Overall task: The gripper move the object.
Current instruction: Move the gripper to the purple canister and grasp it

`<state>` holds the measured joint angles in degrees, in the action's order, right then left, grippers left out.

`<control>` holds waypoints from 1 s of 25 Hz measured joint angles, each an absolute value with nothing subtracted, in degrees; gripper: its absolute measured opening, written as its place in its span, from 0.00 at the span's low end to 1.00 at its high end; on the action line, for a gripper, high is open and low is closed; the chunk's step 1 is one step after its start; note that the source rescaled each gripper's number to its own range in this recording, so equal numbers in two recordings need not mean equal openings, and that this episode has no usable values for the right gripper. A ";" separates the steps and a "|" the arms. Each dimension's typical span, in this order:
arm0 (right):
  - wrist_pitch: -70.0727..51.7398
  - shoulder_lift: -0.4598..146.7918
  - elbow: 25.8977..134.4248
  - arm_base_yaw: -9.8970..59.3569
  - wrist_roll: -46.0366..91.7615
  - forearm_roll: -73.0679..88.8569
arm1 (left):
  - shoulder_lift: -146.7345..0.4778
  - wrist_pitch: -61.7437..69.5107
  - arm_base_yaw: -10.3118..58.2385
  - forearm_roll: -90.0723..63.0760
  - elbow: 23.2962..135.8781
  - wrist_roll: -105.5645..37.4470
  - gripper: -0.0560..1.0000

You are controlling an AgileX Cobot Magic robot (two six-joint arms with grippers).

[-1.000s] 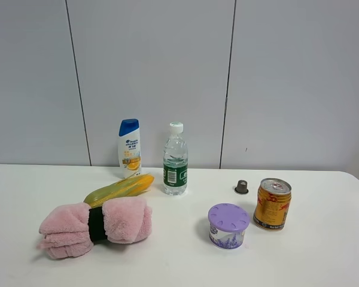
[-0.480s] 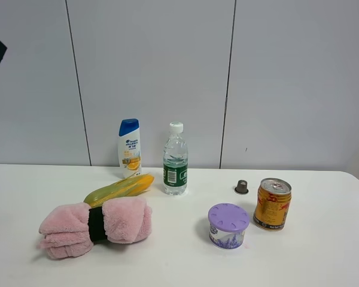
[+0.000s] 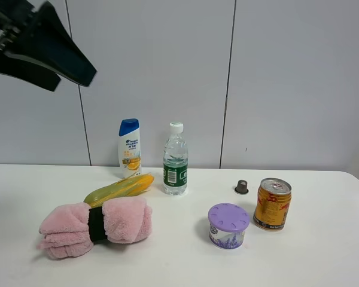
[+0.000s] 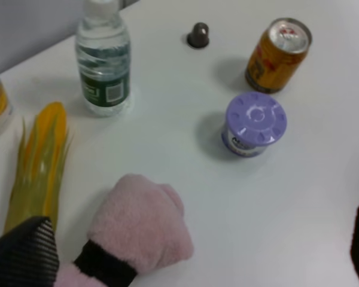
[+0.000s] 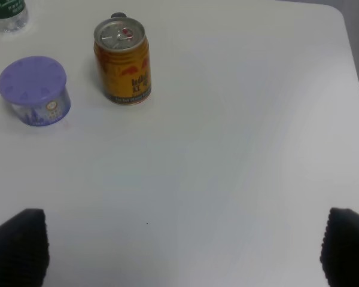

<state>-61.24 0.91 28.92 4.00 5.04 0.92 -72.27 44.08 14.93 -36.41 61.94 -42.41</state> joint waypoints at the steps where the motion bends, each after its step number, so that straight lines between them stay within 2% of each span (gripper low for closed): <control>1: -61.24 0.91 28.92 4.00 5.04 0.92 | -73.69 43.46 16.77 -35.44 62.66 -41.56 1.00; 13: -61.24 0.91 28.92 4.00 5.04 0.92 | -92.00 38.98 34.92 -16.48 74.68 -29.29 1.00; 25: -61.24 0.91 28.92 4.00 5.04 0.92 | -104.00 27.29 43.62 -9.61 77.79 -21.14 1.00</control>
<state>-61.24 0.91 28.92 4.00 5.04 0.92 -104.00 27.29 43.62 -9.61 77.79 -21.14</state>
